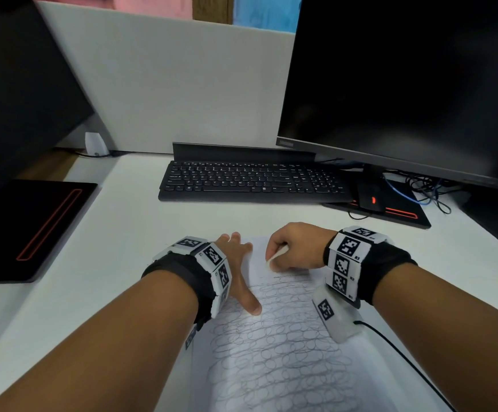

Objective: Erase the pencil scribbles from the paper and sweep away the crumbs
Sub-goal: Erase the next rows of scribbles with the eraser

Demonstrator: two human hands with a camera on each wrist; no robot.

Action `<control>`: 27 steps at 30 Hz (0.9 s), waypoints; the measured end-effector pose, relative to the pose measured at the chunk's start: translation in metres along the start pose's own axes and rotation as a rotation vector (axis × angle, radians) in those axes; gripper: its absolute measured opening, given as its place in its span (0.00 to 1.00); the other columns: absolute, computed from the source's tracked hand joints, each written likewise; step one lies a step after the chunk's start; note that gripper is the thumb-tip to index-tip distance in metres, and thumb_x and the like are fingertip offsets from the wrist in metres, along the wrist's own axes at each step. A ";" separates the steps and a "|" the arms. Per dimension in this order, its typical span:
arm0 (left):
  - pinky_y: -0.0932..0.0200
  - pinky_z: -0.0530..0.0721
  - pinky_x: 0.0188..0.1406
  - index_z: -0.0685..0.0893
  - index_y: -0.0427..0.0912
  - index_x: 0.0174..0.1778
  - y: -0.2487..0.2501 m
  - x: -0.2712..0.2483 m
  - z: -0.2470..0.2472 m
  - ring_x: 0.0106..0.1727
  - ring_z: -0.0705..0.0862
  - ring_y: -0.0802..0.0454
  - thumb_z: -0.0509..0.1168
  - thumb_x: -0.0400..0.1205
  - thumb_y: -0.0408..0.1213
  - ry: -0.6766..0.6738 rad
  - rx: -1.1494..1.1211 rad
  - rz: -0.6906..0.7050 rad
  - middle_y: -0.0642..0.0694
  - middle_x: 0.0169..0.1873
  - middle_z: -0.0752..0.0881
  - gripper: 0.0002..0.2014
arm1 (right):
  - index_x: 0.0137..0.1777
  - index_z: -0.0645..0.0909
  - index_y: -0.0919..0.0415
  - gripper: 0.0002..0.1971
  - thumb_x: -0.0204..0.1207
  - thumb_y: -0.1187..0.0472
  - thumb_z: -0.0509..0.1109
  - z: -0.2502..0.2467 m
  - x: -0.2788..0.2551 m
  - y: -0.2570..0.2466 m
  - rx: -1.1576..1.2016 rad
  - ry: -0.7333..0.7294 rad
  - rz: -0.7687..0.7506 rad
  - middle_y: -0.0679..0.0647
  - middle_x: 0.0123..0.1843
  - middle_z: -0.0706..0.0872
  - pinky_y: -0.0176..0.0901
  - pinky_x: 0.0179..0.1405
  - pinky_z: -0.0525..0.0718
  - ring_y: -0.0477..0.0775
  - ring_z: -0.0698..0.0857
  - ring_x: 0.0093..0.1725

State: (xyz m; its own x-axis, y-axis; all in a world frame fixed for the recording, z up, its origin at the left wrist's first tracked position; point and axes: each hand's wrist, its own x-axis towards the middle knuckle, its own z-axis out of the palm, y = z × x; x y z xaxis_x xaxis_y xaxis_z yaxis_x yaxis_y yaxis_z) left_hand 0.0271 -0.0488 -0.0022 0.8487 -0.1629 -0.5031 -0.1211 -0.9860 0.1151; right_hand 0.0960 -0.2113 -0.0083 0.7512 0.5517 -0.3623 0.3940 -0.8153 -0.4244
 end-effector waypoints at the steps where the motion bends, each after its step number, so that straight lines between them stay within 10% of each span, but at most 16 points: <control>1: 0.42 0.63 0.80 0.51 0.48 0.87 0.000 0.000 0.000 0.85 0.53 0.47 0.77 0.69 0.61 -0.005 -0.001 -0.003 0.44 0.85 0.52 0.57 | 0.48 0.87 0.48 0.05 0.73 0.53 0.77 0.001 -0.001 -0.001 0.001 -0.060 -0.003 0.48 0.52 0.90 0.41 0.55 0.82 0.47 0.87 0.52; 10: 0.42 0.62 0.81 0.50 0.48 0.87 0.000 -0.002 -0.001 0.85 0.52 0.47 0.77 0.70 0.60 -0.010 -0.005 -0.004 0.44 0.85 0.52 0.57 | 0.47 0.88 0.47 0.06 0.72 0.54 0.79 -0.003 -0.002 0.000 0.004 -0.184 0.021 0.49 0.52 0.91 0.40 0.55 0.83 0.50 0.88 0.54; 16: 0.41 0.59 0.82 0.46 0.49 0.87 -0.001 0.000 -0.001 0.86 0.49 0.48 0.77 0.70 0.60 -0.014 -0.016 -0.008 0.45 0.86 0.48 0.58 | 0.47 0.88 0.49 0.04 0.73 0.55 0.77 -0.006 -0.003 0.002 0.015 -0.093 0.019 0.48 0.42 0.90 0.33 0.41 0.80 0.41 0.84 0.36; 27: 0.42 0.57 0.83 0.46 0.49 0.87 0.001 0.000 0.000 0.86 0.47 0.48 0.77 0.70 0.60 -0.018 -0.002 -0.012 0.45 0.86 0.46 0.58 | 0.46 0.88 0.48 0.04 0.72 0.55 0.78 -0.004 -0.006 0.004 0.003 -0.067 0.008 0.50 0.52 0.91 0.40 0.54 0.82 0.50 0.88 0.53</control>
State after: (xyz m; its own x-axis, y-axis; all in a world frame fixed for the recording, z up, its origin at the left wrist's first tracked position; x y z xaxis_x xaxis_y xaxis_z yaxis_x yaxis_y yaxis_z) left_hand 0.0273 -0.0495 -0.0017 0.8408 -0.1513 -0.5197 -0.1097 -0.9878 0.1102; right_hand 0.0955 -0.2186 -0.0042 0.7171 0.5560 -0.4203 0.3868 -0.8191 -0.4237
